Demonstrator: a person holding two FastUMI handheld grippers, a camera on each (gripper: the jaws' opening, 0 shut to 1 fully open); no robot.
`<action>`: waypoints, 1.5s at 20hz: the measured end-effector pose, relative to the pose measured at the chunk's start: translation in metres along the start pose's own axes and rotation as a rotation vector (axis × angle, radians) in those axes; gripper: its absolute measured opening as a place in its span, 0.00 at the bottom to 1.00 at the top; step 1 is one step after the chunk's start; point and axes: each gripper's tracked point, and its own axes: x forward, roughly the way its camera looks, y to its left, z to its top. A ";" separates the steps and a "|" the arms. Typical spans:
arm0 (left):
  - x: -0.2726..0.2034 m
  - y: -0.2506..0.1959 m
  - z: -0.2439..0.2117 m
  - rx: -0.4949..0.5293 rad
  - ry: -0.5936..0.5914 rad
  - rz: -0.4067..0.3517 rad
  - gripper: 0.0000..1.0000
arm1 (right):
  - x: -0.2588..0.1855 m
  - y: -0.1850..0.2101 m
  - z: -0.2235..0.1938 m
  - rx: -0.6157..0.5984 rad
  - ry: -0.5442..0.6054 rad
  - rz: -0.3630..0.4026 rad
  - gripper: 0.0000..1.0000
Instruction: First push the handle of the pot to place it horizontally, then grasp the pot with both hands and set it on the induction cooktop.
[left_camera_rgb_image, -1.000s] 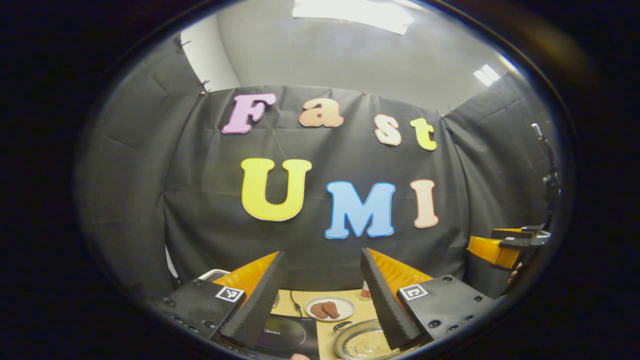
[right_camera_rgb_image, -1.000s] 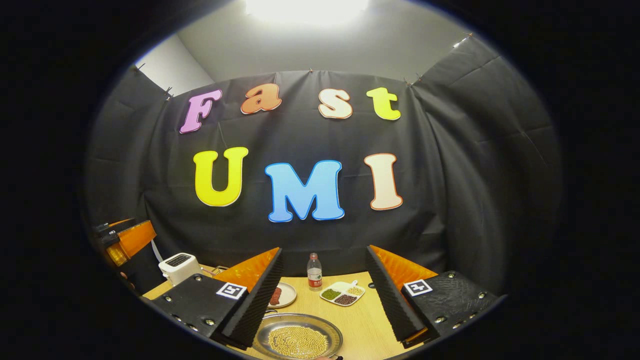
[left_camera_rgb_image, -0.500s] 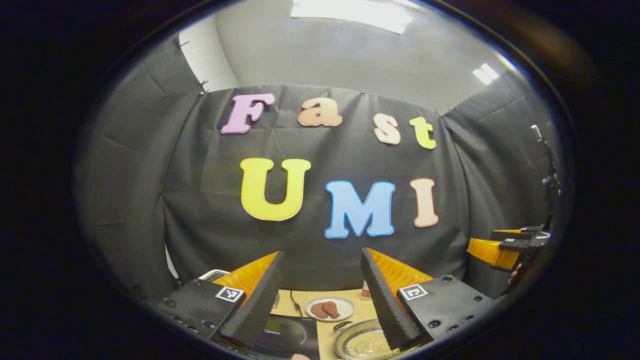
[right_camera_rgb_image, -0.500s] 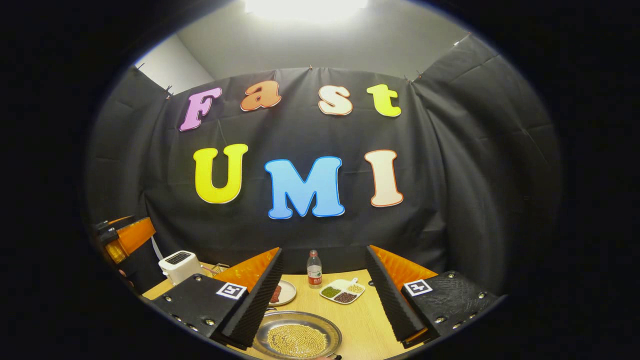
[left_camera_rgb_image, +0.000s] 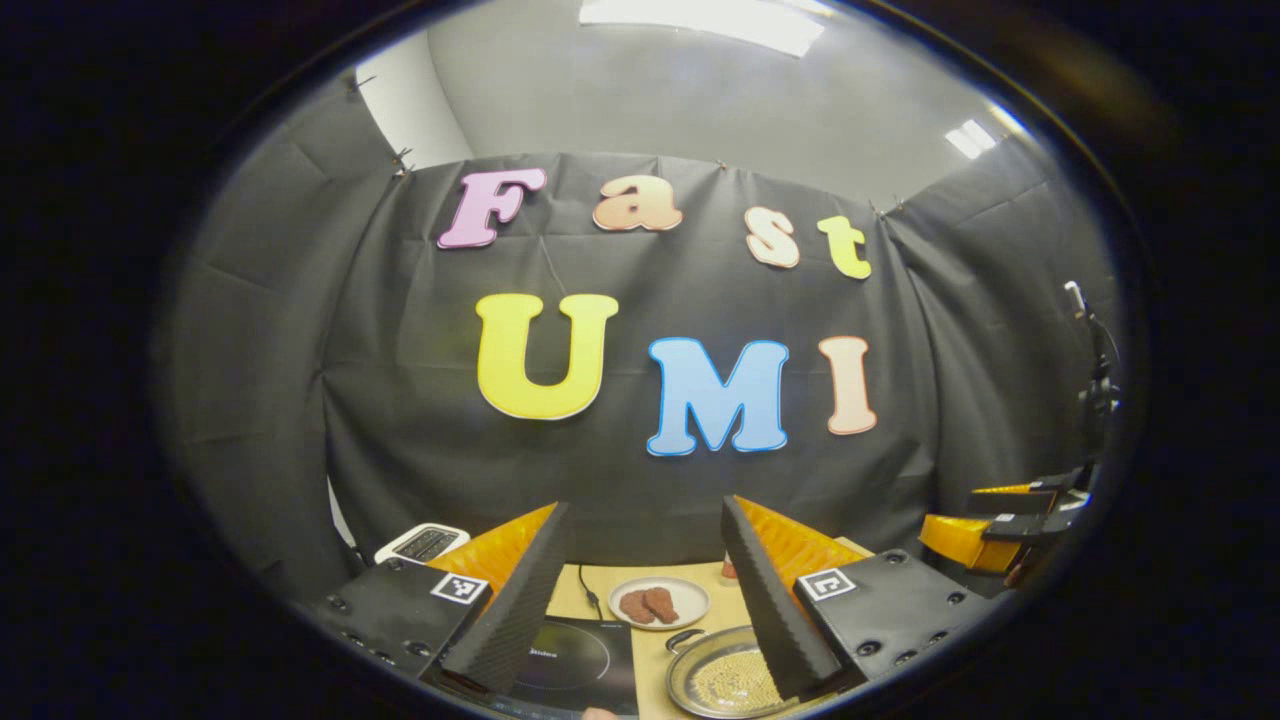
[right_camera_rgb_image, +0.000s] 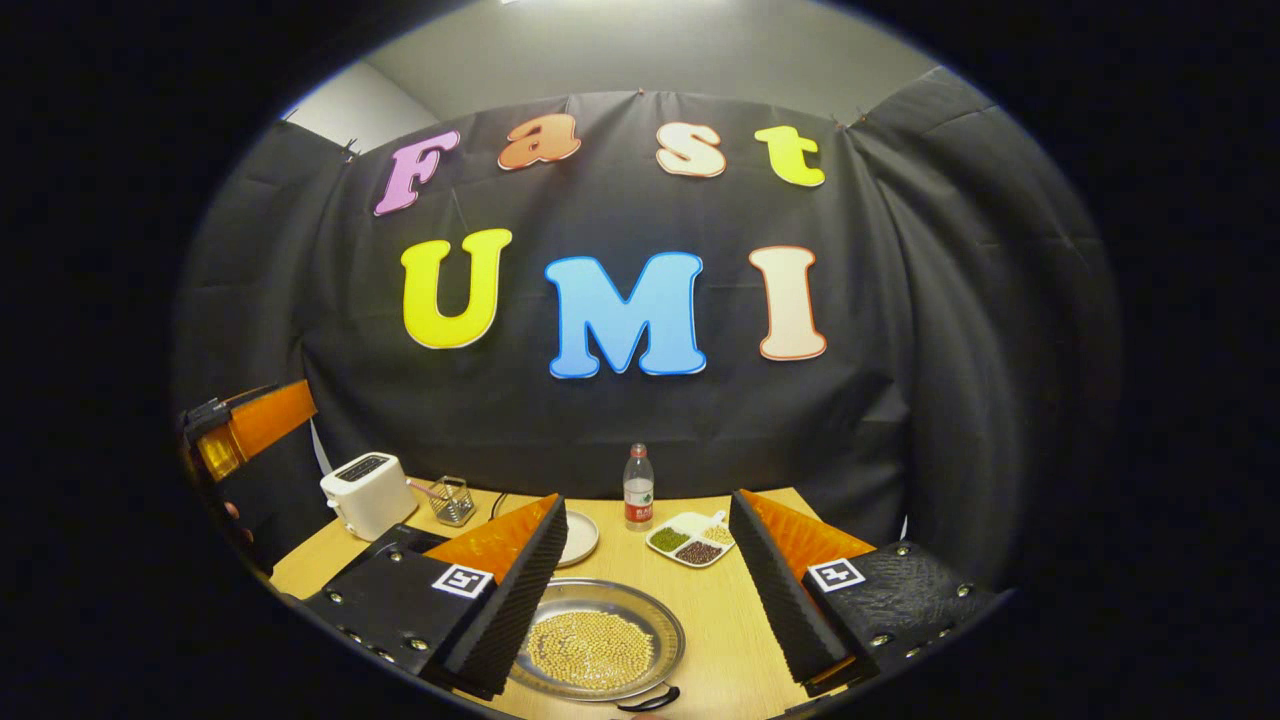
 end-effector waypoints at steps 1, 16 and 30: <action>-0.001 -0.001 -0.003 0.000 0.003 0.001 0.95 | 0.001 0.002 -0.009 0.000 0.024 0.011 0.99; 0.007 -0.003 -0.044 0.009 0.090 0.001 0.95 | -0.007 0.035 -0.160 -0.021 0.450 0.166 0.67; 0.016 0.015 -0.059 0.011 0.125 0.035 0.95 | -0.041 0.059 -0.265 -0.076 0.829 0.299 0.04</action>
